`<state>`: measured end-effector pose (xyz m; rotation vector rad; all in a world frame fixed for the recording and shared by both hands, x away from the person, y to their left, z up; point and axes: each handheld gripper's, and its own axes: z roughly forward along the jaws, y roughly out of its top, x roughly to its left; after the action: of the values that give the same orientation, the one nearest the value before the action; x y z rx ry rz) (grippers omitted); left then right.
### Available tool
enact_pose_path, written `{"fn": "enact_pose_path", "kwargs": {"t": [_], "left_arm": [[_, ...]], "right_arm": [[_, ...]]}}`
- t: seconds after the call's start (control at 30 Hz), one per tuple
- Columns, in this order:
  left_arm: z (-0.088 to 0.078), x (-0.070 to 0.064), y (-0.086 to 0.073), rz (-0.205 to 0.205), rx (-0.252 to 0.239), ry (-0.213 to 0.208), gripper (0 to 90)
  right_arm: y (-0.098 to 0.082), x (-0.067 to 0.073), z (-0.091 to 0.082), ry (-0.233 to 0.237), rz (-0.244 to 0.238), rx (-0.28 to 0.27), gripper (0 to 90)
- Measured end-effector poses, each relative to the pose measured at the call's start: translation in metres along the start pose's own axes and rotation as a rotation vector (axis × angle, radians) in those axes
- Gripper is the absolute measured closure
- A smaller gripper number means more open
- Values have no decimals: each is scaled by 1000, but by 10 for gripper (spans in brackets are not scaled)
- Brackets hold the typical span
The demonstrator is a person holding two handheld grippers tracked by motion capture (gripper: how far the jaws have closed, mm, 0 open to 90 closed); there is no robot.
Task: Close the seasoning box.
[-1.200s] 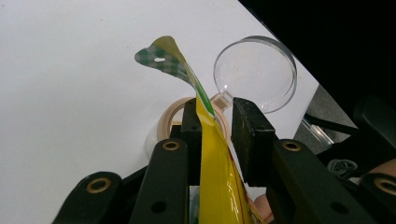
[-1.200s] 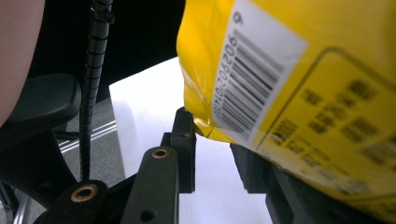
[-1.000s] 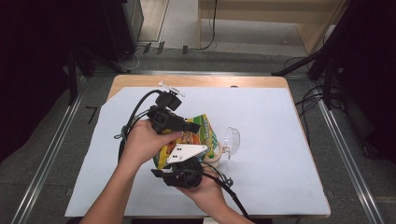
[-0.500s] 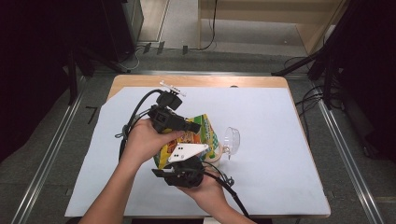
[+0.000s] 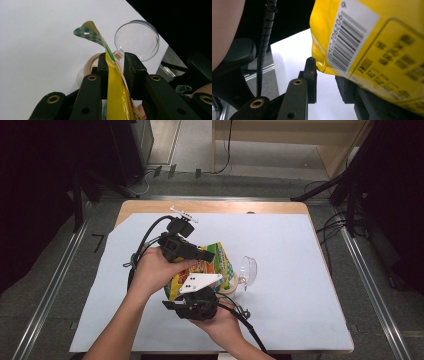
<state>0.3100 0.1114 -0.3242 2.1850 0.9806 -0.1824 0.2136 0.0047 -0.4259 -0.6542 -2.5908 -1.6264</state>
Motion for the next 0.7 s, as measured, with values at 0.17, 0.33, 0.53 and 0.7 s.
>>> {"fn": "enact_pose_path", "kwargs": {"t": [0.17,0.33,0.53,0.7], "left_arm": [[1,0,0,2,-2,-2,757],[-1,0,0,-4,0,-35,749],[-1,2,0,-6,3,-33,749],[-1,2,0,-7,3,-35,746]], "right_arm": [[0,-1,0,-2,-3,5,730],[0,0,0,-1,-7,2,731],[1,1,0,2,-1,0,732],[1,0,0,7,3,2,731]]}}
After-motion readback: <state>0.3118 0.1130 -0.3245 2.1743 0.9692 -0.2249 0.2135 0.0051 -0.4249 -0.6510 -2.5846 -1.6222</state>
